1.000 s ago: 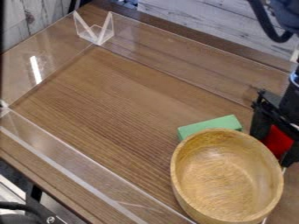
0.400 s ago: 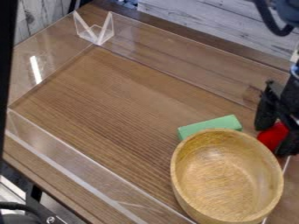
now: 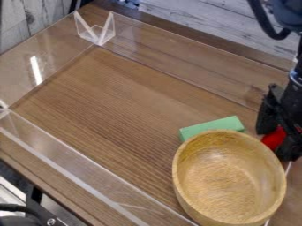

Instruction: Move the red object to the left side of the table

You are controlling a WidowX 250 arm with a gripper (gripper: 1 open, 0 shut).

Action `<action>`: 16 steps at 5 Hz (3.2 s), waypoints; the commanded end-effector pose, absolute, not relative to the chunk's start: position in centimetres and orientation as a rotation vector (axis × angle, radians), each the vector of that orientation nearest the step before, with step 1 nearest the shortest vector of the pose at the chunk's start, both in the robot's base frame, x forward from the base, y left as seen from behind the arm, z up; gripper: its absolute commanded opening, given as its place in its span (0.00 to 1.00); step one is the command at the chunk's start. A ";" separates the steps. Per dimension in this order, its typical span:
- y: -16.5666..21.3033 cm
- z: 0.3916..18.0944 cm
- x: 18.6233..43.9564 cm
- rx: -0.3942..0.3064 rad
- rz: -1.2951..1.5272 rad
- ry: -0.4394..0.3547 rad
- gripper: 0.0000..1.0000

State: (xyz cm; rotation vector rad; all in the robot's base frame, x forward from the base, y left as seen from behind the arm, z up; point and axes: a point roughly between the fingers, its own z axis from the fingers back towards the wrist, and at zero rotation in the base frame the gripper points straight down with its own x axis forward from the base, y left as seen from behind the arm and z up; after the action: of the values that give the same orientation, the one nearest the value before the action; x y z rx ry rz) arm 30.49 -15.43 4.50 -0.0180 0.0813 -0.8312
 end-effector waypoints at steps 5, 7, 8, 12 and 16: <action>-14.8 9.0 32.2 0.039 -0.903 -0.070 0.00; -9.9 17.1 33.5 0.162 -0.725 -0.197 0.00; -8.4 18.8 32.9 0.172 -0.717 -0.223 0.00; -6.4 20.3 29.4 0.185 -0.432 -0.203 0.00; -2.6 19.5 25.4 0.136 -0.063 -0.144 0.00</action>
State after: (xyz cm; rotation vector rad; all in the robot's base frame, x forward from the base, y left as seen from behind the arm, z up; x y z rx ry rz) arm 25.44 -2.67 18.29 0.1446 -0.0974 -0.0732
